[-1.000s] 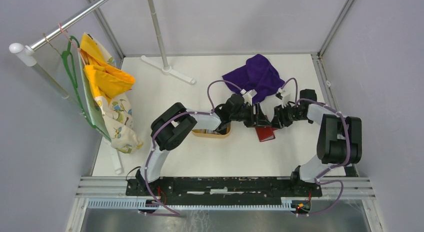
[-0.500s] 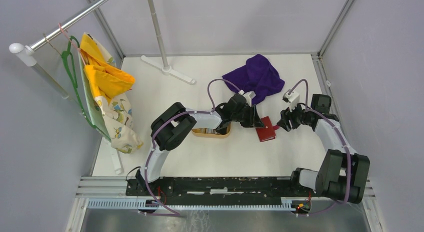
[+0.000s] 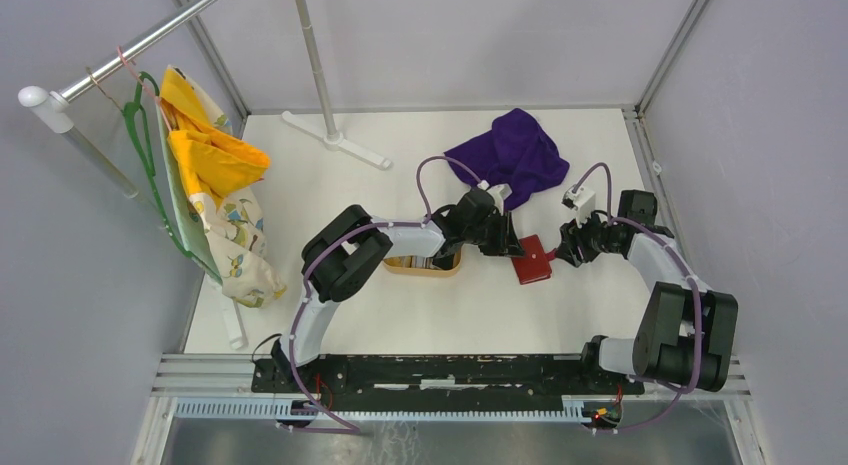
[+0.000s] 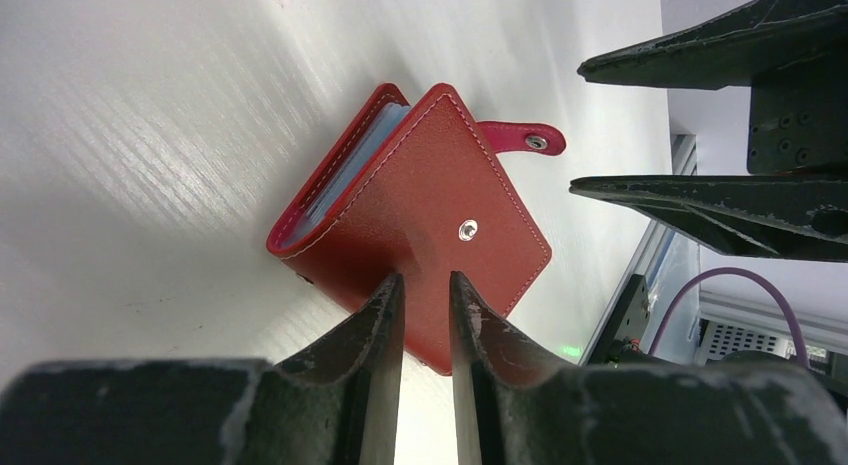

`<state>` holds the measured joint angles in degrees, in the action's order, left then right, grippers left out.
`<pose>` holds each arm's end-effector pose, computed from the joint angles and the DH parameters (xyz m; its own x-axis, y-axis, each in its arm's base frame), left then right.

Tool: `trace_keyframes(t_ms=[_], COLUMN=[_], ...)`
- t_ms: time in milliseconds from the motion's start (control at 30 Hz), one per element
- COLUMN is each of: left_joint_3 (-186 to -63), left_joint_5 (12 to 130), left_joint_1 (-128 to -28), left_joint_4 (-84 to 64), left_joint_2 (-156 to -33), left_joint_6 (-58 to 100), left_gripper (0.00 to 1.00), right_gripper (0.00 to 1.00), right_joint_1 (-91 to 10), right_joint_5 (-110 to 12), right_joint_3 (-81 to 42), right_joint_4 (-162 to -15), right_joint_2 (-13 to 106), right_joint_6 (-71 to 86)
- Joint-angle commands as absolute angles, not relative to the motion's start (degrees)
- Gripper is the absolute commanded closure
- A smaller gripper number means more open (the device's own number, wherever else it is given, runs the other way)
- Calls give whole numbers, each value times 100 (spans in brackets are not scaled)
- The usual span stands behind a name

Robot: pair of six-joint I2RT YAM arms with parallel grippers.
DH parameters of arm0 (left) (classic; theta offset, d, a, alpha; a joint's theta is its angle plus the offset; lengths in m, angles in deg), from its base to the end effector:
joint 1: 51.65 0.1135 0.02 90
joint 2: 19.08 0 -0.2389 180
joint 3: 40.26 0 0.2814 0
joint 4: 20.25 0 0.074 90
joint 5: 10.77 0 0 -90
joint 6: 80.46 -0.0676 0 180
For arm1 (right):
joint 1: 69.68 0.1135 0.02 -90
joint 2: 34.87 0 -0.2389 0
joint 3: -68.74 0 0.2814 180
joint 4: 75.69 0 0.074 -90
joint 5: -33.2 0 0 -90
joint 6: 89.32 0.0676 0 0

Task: Put the credit cards into the card holder
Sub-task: Close the card holder at the center of the board.

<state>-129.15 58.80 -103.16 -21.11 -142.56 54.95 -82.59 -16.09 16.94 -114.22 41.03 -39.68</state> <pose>0.2913 -0.4042 0.0767 -0.8936 0.0516 -0.4458 0.3957 0.5594 -0.7283 0.2791 -0.0187 0.1191 -0.5800 -0.3707 -0.7254 -0.6542 0.7425 0.1436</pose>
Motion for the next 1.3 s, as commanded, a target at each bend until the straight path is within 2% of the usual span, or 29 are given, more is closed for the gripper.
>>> trace_keyframes(t_ms=[0,567,800,1067,1133,1267], left_joint_3=[-13165,-13334,-13423,-13440,-13440,-13526], left_joint_5=[5973,5935,5945,5928,5935,5936], left_joint_1=[-10315,-10321,-10317,-10320,-10320,-10320], left_joint_4=[-2026,-1835,-1735,-1734,-1734,-1668], left_joint_2=[-14179,-14221,-14265,-14283,-14272,-14272], left_joint_6=[5076,4860,4822,4830,4826,4790], left_gripper=[70,69,69,69,69,67], right_gripper=[45,45,51,65,72,91], right_joint_1=[-8265,-8269,-8243,-8174,-8152,-8142], right_joint_5=[-1395,-1380,-1549,-1530,-1523,-1494], right_joint_3=[1722,1772,1749,1702,1664,1611], right_joint_4=[-11325,-11390,-11325,-11302,-11339,-11335], right_joint_2=[3736,3864,4129,4218,4266,4281], right_joint_6=[-4247,-4334,-4178,-4063,-4059,-3999])
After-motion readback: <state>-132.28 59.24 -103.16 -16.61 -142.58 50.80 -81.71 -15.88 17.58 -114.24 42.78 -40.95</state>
